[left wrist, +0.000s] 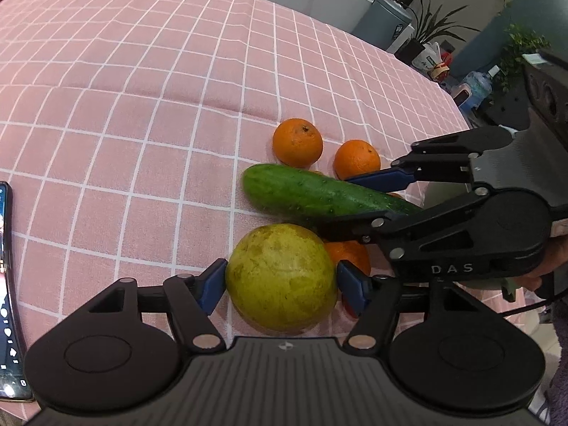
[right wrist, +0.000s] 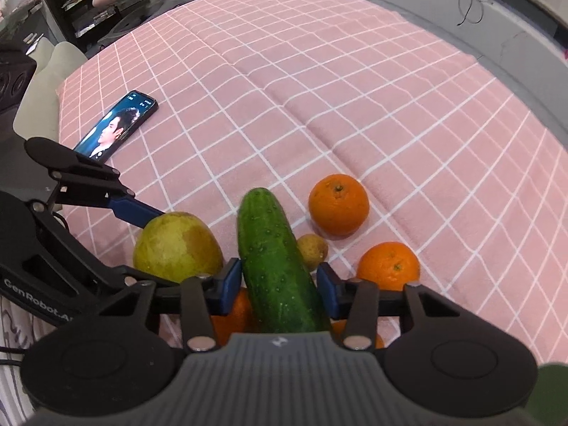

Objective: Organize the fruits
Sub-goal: 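Grasp the green cucumber with the right tool while the left tool grasps the pear, then carry cucumber and pear into the green colander and open both tools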

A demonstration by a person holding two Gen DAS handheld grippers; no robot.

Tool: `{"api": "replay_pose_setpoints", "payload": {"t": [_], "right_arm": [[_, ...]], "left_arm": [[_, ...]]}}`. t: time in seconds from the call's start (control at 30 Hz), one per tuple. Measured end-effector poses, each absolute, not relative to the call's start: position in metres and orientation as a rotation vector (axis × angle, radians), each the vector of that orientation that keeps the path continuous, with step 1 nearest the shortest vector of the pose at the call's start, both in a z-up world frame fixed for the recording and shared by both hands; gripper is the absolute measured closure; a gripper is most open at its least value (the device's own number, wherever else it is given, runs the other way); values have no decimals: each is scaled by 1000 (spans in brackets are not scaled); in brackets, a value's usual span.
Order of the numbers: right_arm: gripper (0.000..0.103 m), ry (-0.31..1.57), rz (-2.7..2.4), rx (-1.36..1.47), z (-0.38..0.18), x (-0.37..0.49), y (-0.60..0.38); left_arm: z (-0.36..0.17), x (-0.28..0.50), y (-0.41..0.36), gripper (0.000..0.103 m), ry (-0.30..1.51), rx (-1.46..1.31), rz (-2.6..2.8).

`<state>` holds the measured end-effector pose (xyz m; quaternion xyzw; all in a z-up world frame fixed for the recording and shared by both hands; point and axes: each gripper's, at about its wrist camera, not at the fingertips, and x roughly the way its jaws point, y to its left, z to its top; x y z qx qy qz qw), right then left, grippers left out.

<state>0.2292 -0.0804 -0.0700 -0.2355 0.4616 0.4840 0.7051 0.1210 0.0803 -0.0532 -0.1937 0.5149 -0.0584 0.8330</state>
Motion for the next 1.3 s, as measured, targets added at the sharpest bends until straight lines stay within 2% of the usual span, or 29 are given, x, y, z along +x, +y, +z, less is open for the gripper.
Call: {"api": "replay_pose_setpoints", "payload": {"t": [0.5, 0.77, 1.03, 1.3], "right_arm": [[67, 868, 917, -324, -10, 192, -149], [67, 798, 792, -255, 23, 175, -218], [67, 842, 602, -222, 17, 183, -290], [68, 920, 573, -259, -16, 200, -303]], "left_arm": [[-9, 109, 79, 26, 978, -425, -108], [27, 134, 32, 26, 915, -364, -214], [39, 177, -39, 26, 903, -309, -357], [16, 214, -96, 26, 1020, -190, -391]]}}
